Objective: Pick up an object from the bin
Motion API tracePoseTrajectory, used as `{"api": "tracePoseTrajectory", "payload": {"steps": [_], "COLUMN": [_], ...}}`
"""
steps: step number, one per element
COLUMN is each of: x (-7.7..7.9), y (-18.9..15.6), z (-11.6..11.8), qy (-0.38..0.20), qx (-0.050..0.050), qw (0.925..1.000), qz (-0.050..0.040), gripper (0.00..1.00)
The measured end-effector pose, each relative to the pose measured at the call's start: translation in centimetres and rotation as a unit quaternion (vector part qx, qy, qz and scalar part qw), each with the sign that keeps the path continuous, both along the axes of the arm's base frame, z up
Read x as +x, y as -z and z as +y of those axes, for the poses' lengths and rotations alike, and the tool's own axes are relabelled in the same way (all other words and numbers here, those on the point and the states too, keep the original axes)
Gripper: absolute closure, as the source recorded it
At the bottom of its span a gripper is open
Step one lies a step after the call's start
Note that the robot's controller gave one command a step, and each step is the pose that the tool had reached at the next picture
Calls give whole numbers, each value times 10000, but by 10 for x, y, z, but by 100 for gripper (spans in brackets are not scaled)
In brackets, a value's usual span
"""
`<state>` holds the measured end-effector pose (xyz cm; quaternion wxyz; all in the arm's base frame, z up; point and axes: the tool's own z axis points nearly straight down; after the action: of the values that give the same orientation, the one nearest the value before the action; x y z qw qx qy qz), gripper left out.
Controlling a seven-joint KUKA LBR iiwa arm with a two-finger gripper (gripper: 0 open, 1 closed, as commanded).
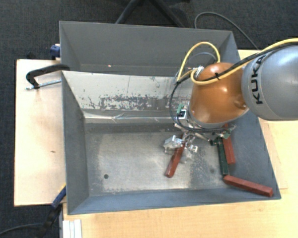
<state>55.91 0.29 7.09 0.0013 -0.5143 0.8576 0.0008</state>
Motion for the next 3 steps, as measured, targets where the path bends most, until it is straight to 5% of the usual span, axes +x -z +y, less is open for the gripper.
{"api": "tracePoseTrajectory", "payload": {"steps": [2, 3], "x": [3, 6], "y": [-20, -95], "z": [2, 4], "qy": [28, 42], "qx": [3, -1], "qw": [10000, 10000], "qz": [-22, -61], "gripper": [100, 100]}}
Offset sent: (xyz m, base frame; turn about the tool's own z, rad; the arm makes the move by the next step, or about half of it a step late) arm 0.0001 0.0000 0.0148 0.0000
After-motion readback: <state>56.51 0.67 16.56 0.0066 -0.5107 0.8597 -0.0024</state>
